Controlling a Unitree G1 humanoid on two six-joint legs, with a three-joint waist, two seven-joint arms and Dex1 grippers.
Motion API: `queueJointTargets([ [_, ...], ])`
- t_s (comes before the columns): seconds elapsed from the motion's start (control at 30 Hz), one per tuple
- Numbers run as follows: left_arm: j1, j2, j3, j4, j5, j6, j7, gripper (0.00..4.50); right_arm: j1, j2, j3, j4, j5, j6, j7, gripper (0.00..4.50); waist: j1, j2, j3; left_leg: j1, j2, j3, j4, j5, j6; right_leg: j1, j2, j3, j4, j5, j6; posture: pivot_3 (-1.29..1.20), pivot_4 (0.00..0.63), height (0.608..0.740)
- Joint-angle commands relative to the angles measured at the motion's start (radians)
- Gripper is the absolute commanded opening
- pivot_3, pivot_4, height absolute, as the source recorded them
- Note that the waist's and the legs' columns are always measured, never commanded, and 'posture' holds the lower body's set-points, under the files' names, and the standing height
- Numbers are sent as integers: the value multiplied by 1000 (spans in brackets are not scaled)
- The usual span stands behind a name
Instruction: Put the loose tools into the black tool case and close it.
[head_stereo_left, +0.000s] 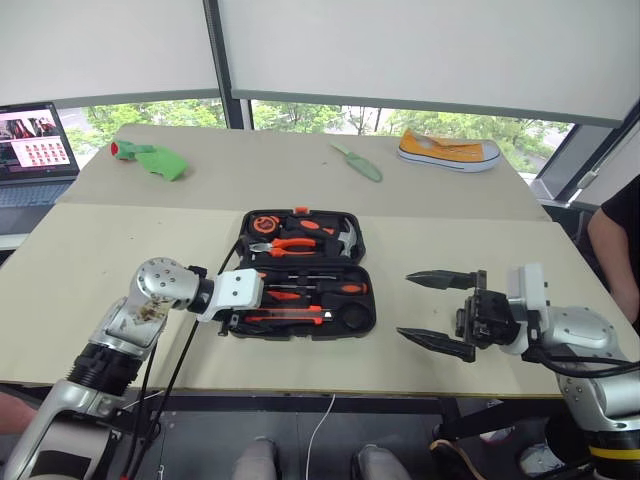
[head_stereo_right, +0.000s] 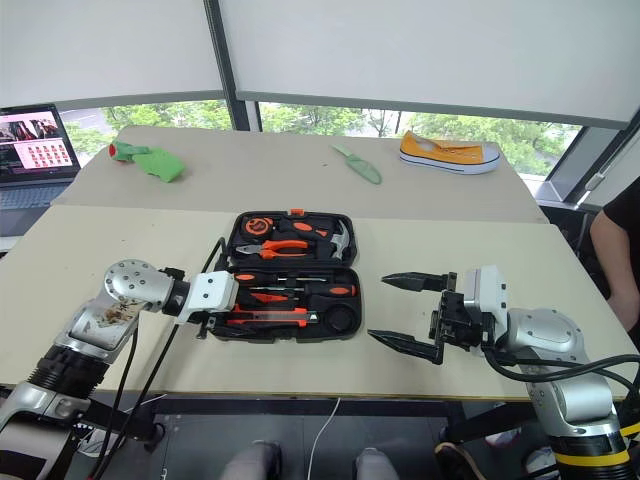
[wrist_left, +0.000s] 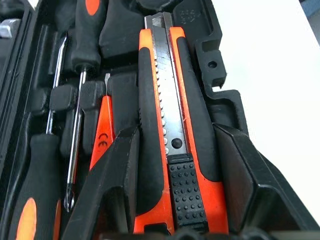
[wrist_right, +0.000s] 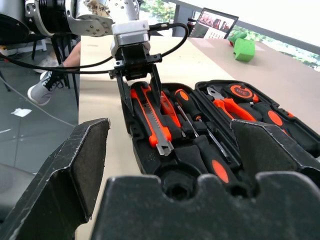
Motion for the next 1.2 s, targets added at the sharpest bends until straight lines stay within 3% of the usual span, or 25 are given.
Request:
queueJointTargets([
  [0.03, -14, 1, -10, 6, 7, -13, -10, 1775, 5, 3, -16, -32, 2, 0, -11, 4500, 0, 0, 0, 0, 0, 0, 0, 0, 0, 0, 0, 0, 0, 0, 0, 0, 150, 740],
  [0.1, -15, -3, -11, 10, 5, -14, -10, 2770, 6, 4, -15, -31, 0, 0, -14, 4500, 0, 0, 0, 0, 0, 0, 0, 0, 0, 0, 0, 0, 0, 0, 0, 0, 150, 740],
  [0.23, -82, -36, 52, 90, -75, -53, -22, 4089, 6, 7, -9, -30, -3, 0, -17, 4500, 1, 0, 0, 0, 0, 0, 0, 0, 0, 0, 0, 0, 0, 0, 0, 0, 150, 740],
  [0.27, -94, -43, 83, 83, -149, -13, -64, 4445, 4, 6, -8, -27, -3, 1, -16, 4500, 1, 0, 0, 0, 0, 0, 0, 0, 0, 0, 0, 0, 0, 0, 0, 0, 150, 740],
  [0.33, -121, -47, 136, 85, -253, 65, -111, 4445, -4, 4, -8, -13, -6, -1, -11, 4500, 0, 0, 0, 0, 0, 0, 0, 0, 0, 0, 0, 0, 0, 0, 0, 0, 150, 740],
  [0.43, -126, -32, 154, 98, -290, 104, -149, 4445, -8, 2, -12, -1, -10, -4, -6, 4500, -1, 0, 0, 0, 0, 0, 0, 0, 0, 0, 0, 0, 0, 0, 0, 0, 150, 740],
  [0.53, -104, -53, 158, 110, -291, 101, -137, 3754, -3, 8, -14, 1, -15, -8, -10, 4500, -1, 1, 0, 0, 0, 0, 0, 0, 0, 0, 0, 0, 0, 0, 0, 0, 150, 740],
  [0.8, -30, -129, 131, 169, -222, -32, -93, 635, 19, 30, -11, -14, -26, -9, -31, 4500, 1, 0, 0, 0, 0, 0, 1, 0, 0, 0, 1, 0, 0, 0, 0, 0, 150, 740],
  [0.87, -28, -134, 107, 212, -183, -82, -97, 115, 27, 28, -14, -18, -26, -6, -34, 4500, 1, 0, 0, 0, 0, 0, 1, 0, 0, 0, 1, 0, 0, 0, 0, 0, 150, 740],
  [1.2, -28, -165, 35, 346, -53, -183, -46, 115, 79, 34, -52, -45, -11, 3, -85, 4500, 8, 3, -2, 0, 0, 0, 2, 0, 0, 2, 0, 0, 0, 1, 1, 0, 150, 740],
])
